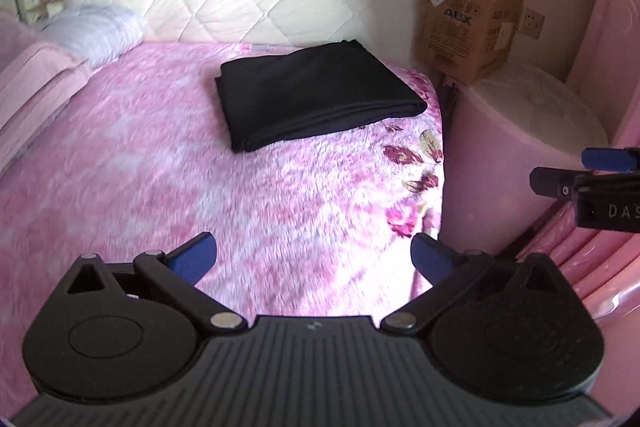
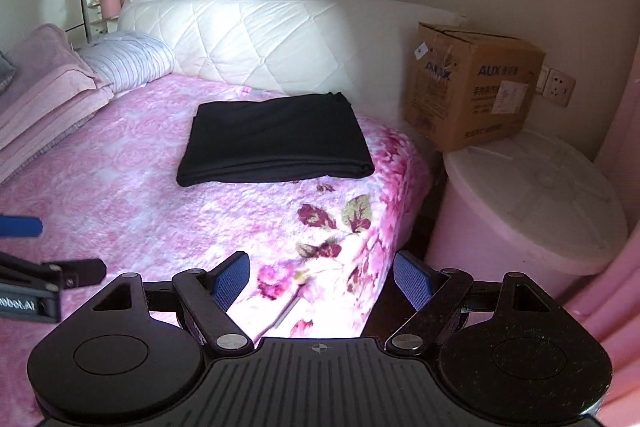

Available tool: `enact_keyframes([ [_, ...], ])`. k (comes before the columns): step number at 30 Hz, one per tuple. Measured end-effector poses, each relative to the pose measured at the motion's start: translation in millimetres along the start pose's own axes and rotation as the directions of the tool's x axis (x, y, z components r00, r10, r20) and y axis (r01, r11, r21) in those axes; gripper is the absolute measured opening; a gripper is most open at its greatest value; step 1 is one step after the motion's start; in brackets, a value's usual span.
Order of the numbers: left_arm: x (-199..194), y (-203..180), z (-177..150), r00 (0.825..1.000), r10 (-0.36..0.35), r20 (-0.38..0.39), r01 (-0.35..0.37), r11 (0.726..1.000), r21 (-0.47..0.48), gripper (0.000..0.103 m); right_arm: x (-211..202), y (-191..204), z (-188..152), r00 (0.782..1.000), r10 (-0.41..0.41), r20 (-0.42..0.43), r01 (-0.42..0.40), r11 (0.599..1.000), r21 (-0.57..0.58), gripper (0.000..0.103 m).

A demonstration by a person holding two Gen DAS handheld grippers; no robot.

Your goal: Fold clothes

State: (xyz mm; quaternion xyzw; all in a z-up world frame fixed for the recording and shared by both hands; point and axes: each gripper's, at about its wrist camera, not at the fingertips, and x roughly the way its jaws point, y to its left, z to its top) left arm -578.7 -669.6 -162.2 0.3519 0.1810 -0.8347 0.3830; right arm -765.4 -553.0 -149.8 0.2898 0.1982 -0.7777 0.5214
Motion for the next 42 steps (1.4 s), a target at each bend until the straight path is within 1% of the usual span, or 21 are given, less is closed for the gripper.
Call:
enact_keyframes([
  [3, -14, -1, 0, 1.0, 0.001, -0.013, -0.001, 0.999, -0.035, 0.102, -14, 7, 6, 1.0, 0.002, -0.018, -0.002, 1.0, 0.009, 0.085],
  [5, -22, -3, 1, 0.999, -0.022, -0.028, 0.021, 0.999, -0.049, 0.101, -20, 10, 12, 1.0, 0.01, -0.03, -0.01, 1.0, 0.005, 0.092],
  [6, -25, -5, 2, 0.998, -0.042, -0.036, 0.04, 0.998, -0.049, 0.101, -24, 12, 14, 0.999, 0.015, -0.034, -0.015, 1.0, 0.002, 0.097],
  [7, -28, -8, 2, 0.998, -0.051, -0.042, 0.049, 0.998, -0.042, 0.101, -27, 13, 16, 0.999, 0.02, -0.042, -0.02, 1.0, 0.0, 0.099],
  [10, -36, -17, 6, 0.998, -0.043, -0.054, 0.042, 0.999, -0.01, 0.101, -36, 14, 24, 0.998, 0.028, -0.049, -0.028, 1.0, -0.002, 0.099],
  [13, -38, -22, 13, 0.996, -0.038, -0.083, 0.038, 0.999, -0.003, 0.101, -39, 12, 30, 0.998, 0.027, -0.054, -0.028, 1.0, -0.006, 0.099],
  [16, -39, -27, 18, 0.995, -0.027, -0.095, 0.029, 1.0, 0.012, 0.101, -41, 8, 32, 0.998, 0.029, -0.062, -0.03, 1.0, -0.004, 0.099],
  [17, -40, -28, 20, 0.996, -0.01, -0.09, 0.012, 1.0, 0.015, 0.101, -40, 7, 33, 0.997, 0.033, -0.069, -0.033, 0.999, -0.002, 0.099],
  [20, -42, -30, 28, 0.995, 0.07, -0.069, -0.068, 0.997, 0.02, 0.101, -39, 1, 35, 0.995, 0.046, -0.085, -0.045, 0.999, 0.013, 0.099],
  [22, -42, -28, 33, 0.994, 0.093, -0.06, -0.093, 0.996, -0.009, 0.101, -38, -1, 36, 0.994, 0.052, -0.093, -0.051, 0.999, 0.015, 0.099],
  [27, -39, -27, 43, 0.992, 0.12, -0.037, -0.123, 0.988, -0.091, 0.1, -32, -4, 40, 0.992, 0.072, -0.1, -0.072, 0.997, -0.001, 0.099],
  [30, -31, -25, 46, 0.989, 0.136, -0.051, -0.142, 0.979, -0.147, 0.1, -29, -5, 43, 0.992, 0.07, -0.104, -0.071, 0.997, -0.006, 0.099],
  [33, -26, -27, 42, 0.99, 0.13, -0.062, -0.139, 0.973, -0.184, 0.1, -26, -9, 45, 0.992, 0.068, -0.108, -0.069, 0.998, -0.007, 0.099],
  [36, -20, -30, 40, 0.988, 0.134, -0.083, -0.148, 0.969, -0.197, 0.1, -23, -12, 46, 0.992, 0.066, -0.111, -0.067, 0.998, -0.012, 0.099],
  [40, -14, -34, 39, 0.981, 0.164, -0.105, -0.181, 0.966, -0.183, 0.1, -18, -14, 48, 0.991, 0.065, -0.119, -0.067, 0.998, -0.018, 0.099],
  [42, -10, -33, 39, 0.98, 0.154, -0.122, -0.177, 0.964, -0.201, 0.1, -16, -16, 49, 0.99, 0.066, -0.122, -0.069, 0.997, -0.021, 0.099],
])
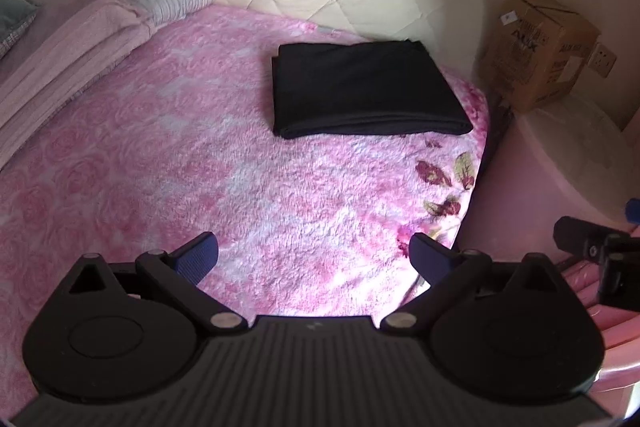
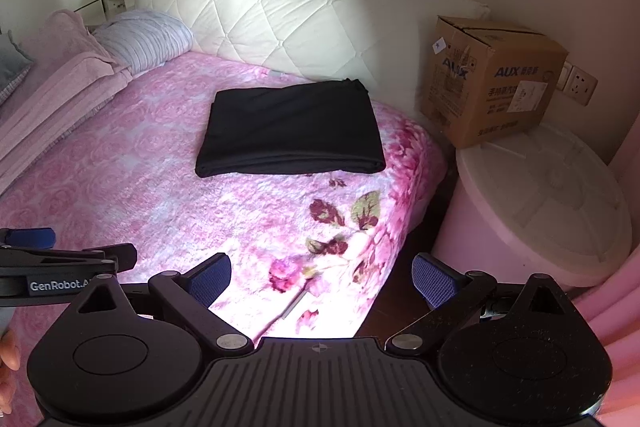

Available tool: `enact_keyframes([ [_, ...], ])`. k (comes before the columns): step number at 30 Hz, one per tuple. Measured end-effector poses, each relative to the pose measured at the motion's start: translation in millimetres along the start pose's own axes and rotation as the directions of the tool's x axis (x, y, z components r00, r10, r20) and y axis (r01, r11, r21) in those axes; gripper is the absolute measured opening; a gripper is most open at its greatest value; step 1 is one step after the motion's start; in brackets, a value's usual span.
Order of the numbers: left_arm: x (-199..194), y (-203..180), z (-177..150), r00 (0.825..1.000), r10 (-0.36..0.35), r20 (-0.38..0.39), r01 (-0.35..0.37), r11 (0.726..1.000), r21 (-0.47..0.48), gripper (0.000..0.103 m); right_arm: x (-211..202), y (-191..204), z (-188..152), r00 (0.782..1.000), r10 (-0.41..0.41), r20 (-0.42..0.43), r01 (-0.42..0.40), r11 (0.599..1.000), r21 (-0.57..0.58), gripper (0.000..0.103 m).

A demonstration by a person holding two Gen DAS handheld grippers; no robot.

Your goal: Fold clothes

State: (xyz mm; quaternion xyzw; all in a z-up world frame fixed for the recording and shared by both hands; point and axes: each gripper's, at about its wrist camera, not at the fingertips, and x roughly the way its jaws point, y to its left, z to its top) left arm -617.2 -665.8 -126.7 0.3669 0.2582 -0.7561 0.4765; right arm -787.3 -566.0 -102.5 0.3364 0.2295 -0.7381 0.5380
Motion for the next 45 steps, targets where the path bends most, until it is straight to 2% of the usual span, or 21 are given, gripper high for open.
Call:
enact_keyframes([
  [5, 11, 2, 7, 0.999, 0.001, -0.038, -0.002, 0.999, -0.043, 0.1, 5, -3, 7, 1.0, 0.006, 0.0, -0.006, 1.0, -0.007, 0.099],
  [9, 14, 1, 16, 0.999, 0.024, -0.034, -0.025, 0.999, -0.042, 0.101, 11, -4, 16, 1.0, 0.006, -0.001, -0.006, 1.0, -0.015, 0.099],
  [20, 43, -6, 42, 0.997, 0.059, -0.055, -0.065, 0.991, -0.119, 0.1, 51, -20, 49, 0.999, 0.049, -0.009, -0.05, 0.997, -0.054, 0.099],
  [32, 74, -25, 65, 0.992, 0.111, -0.062, -0.117, 0.988, -0.1, 0.101, 95, -47, 76, 0.996, 0.069, -0.062, -0.074, 0.995, -0.07, 0.099],
  [45, 89, -30, 77, 0.99, 0.128, -0.067, -0.133, 0.987, -0.092, 0.101, 114, -50, 85, 0.992, 0.088, -0.092, -0.095, 0.993, -0.077, 0.099],
])
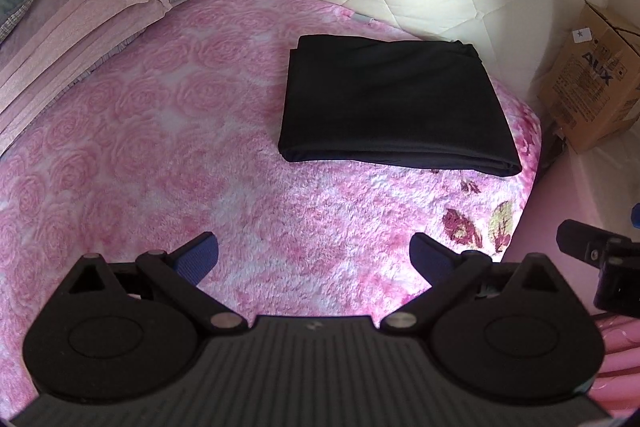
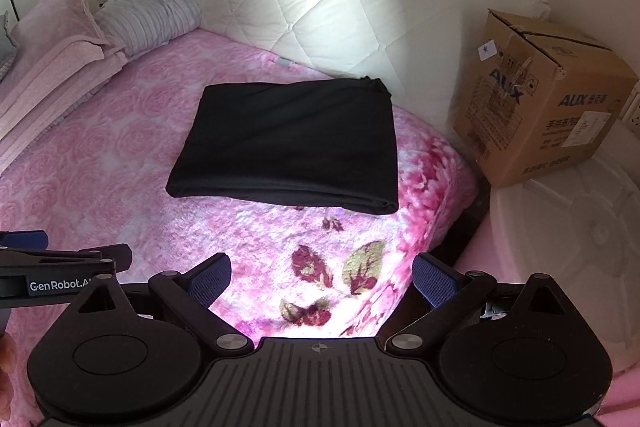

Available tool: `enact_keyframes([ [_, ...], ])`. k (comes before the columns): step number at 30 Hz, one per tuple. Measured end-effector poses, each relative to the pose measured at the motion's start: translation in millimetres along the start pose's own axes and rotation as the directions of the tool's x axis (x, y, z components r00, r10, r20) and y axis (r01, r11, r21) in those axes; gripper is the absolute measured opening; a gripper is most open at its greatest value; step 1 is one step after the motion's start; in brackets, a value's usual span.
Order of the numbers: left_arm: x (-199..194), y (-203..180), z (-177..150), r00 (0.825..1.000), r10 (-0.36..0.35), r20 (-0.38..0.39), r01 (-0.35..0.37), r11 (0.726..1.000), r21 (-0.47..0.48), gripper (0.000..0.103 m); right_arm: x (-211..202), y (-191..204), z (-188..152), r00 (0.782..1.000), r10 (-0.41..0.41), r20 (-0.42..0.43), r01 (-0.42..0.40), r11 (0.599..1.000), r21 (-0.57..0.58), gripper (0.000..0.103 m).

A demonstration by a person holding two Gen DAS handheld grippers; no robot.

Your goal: Fold clothes

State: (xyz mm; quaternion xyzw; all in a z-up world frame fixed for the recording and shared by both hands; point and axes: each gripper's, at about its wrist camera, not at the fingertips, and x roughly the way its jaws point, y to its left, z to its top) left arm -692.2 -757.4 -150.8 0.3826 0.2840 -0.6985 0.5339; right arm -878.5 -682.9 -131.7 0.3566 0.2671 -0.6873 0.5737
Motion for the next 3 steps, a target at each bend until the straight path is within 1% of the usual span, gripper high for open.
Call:
enact_keyframes([
  [3, 0.8, -1.4, 1.9, 1.0, 0.001, 0.007, -0.001, 1.0, -0.008, 0.101, 1.5, -1.1, 0.7, 1.0, 0.003, -0.003, -0.003, 1.0, 0.004, 0.099],
])
